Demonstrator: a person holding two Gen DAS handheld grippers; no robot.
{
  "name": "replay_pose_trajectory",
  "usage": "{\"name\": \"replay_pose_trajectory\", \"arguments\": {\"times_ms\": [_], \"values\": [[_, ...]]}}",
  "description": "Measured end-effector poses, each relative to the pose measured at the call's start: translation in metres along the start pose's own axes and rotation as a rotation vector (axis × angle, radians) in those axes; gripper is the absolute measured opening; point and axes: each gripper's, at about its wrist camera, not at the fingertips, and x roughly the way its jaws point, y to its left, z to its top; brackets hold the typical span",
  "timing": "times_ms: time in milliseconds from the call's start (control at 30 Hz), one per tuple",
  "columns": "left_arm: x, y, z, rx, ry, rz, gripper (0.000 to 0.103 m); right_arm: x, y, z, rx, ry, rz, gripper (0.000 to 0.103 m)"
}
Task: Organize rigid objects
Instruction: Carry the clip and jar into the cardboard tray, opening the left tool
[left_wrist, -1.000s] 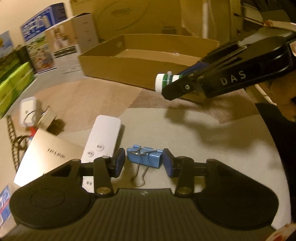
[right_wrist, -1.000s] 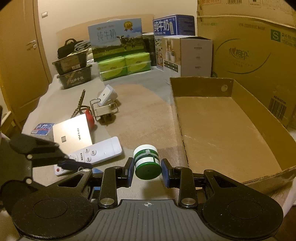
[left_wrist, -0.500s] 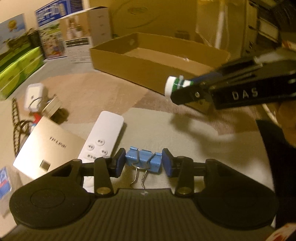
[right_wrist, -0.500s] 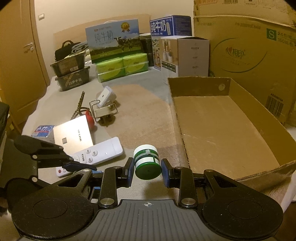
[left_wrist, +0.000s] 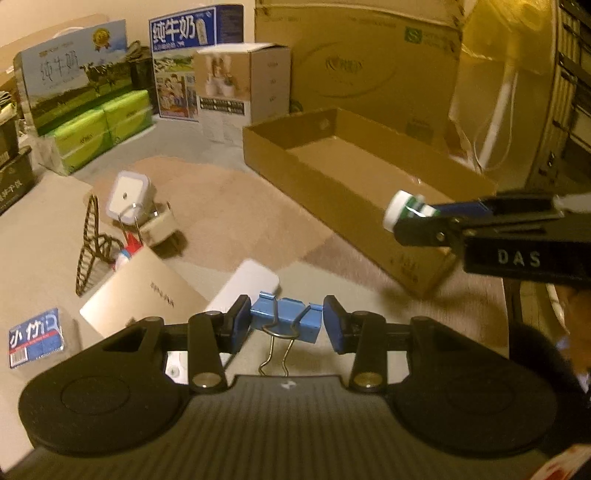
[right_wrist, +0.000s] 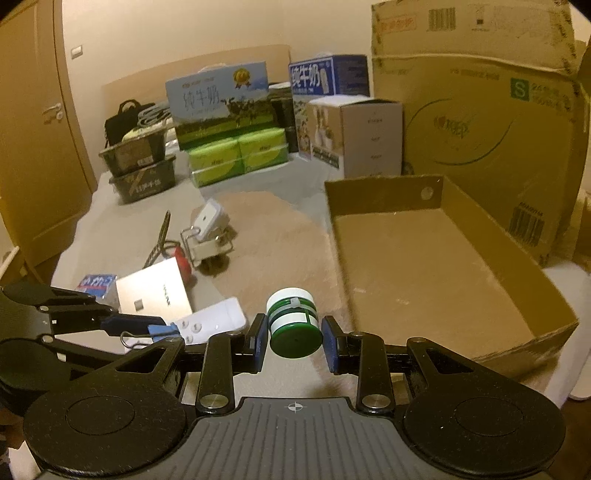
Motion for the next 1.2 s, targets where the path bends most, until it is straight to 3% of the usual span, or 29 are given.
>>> {"name": "replay_pose_trajectory", "arguments": {"times_ms": [233, 567, 1200], "values": [[0.013, -0.022, 0.039, -0.008, -0.024, -0.006, 0.039, -0.011, -0.033, 0.021, 0.024, -0.045, -0.054, 0.031], [0.047, -0.07, 0.075, 0.01, -0.039, -0.06, 0.039, -0.008, -0.105, 0.032, 0.084, -0.028, -0.15, 0.032], [0.083, -0.113, 0.083, 0.073, -0.028, -0.123, 0.039, -0.001, -0.164, 0.016, 0.173, -0.005, -0.18, 0.032]]}}
